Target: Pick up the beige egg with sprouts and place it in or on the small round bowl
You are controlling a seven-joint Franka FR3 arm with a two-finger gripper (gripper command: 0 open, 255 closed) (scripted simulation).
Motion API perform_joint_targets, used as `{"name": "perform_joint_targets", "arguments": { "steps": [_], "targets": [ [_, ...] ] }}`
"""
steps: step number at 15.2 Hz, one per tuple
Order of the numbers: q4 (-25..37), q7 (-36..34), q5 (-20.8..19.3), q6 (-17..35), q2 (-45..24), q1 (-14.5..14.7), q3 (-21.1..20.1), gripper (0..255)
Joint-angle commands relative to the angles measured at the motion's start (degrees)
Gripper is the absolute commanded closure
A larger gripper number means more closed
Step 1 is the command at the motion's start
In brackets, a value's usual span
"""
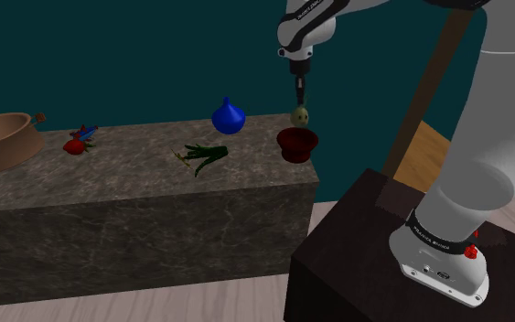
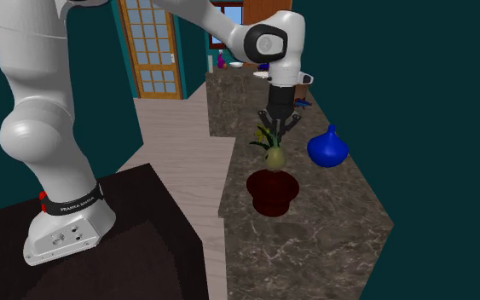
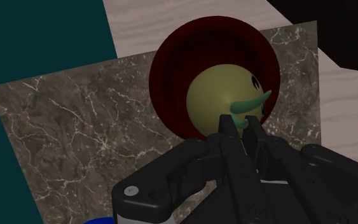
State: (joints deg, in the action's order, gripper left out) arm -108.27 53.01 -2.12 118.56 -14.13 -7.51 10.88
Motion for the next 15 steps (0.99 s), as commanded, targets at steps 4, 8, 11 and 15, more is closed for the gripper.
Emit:
{"name": "perform_joint_targets", "arguments": {
  "steps": [4, 8, 11, 15],
  "targets": [
    [-1.8, 0.0, 0.3, 3.5, -1.7, -0.1, -0.1, 255],
    [-2.9, 0.1, 0.5, 6.1, -3.3, -0.2, -0.2, 255],
    [-3.6, 0.1, 0.7, 8.1, -4.5, -0.3, -0.3, 255],
    [-4.1, 0.1, 0.9, 9.8, -5.7, -0.4, -0.4, 255]
  ]
}}
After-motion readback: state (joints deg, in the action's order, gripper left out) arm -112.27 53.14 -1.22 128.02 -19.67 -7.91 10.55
